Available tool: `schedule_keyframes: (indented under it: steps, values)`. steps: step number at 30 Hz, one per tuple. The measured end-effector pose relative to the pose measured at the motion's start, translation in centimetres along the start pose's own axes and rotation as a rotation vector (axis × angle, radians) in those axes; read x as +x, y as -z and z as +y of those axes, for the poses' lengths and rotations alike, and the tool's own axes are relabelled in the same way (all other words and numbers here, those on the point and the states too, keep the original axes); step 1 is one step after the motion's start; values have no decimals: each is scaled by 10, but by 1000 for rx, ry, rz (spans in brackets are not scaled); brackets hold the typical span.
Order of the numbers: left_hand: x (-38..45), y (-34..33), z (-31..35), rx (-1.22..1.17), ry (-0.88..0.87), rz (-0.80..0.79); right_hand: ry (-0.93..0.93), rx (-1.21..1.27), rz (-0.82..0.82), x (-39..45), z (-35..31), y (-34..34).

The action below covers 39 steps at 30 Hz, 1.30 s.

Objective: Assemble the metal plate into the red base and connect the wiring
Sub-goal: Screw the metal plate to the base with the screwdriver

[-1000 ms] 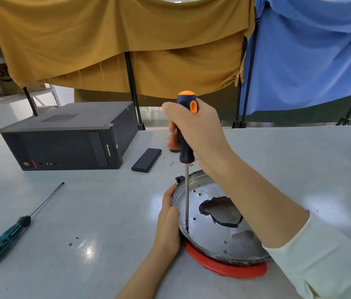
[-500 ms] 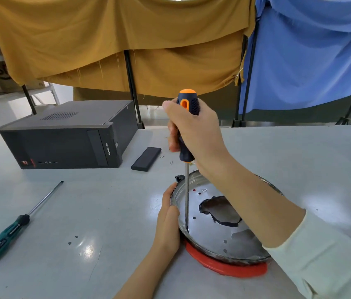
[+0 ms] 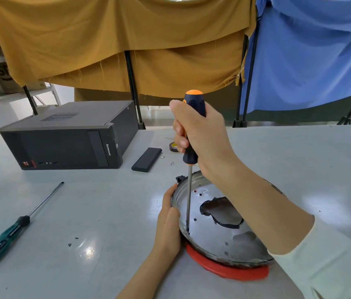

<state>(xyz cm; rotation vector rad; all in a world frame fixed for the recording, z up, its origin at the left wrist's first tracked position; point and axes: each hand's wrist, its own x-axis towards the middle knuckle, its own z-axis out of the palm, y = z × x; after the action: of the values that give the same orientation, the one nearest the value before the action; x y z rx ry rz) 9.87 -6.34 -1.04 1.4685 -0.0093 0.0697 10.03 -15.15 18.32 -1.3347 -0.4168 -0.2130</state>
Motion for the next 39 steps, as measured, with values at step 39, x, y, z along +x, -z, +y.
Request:
schedule_keyframes:
  steps: [39]
  values:
    - [0, 4, -2, 19, -49, -36, -252, -21, -548, 12, -17, 12]
